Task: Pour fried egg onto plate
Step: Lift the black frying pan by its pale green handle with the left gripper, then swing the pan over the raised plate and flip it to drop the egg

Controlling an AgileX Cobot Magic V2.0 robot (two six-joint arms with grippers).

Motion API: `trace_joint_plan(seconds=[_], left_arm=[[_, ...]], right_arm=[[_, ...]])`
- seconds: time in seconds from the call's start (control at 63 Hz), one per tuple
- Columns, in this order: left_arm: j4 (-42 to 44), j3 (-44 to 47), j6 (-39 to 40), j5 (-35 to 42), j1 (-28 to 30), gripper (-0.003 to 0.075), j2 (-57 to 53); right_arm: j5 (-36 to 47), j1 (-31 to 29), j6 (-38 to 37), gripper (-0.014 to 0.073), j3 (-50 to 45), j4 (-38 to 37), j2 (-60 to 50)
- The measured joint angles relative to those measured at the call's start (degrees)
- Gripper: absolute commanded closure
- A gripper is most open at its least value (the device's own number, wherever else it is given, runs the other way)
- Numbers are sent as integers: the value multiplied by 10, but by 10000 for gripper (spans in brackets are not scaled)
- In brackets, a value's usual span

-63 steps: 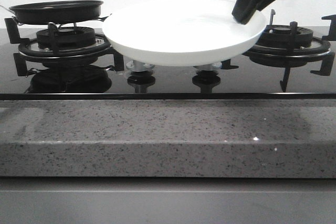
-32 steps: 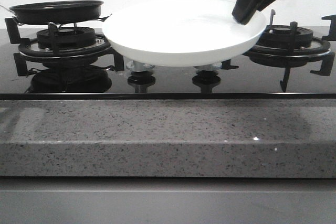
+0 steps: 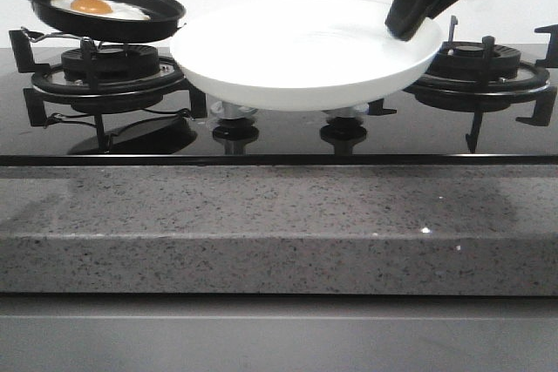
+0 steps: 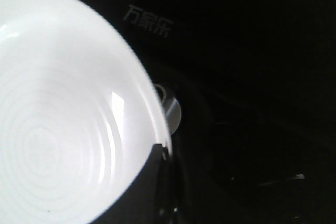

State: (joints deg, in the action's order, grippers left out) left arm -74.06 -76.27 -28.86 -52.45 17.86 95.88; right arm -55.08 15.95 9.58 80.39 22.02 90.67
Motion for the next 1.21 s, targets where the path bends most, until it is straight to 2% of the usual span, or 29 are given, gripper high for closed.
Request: trace_joint_plan(seconds=[0.175,0.365,0.556,0.762,1.016,1.206], left_arm=[[38,-44,-15,-36,-4,741,-15],[43,-76,-42,-62,-14,741,-70],[44,-83,-79,-91,-56,741,-133],[69,-83,-82,-79,-135,741,-175],[219,-84,-85,13,-254,741,-215],[341,-84,-76,81,-366,741,-231]], right_arm=[[0,0,0,701,0,0,0],[0,0,0,701,0,0,0],[0,0,0,701,0,0,0],[0,0,0,701,0,0,0],[0,0,0,701,0,0,0],[0,0,0,701,0,0,0]])
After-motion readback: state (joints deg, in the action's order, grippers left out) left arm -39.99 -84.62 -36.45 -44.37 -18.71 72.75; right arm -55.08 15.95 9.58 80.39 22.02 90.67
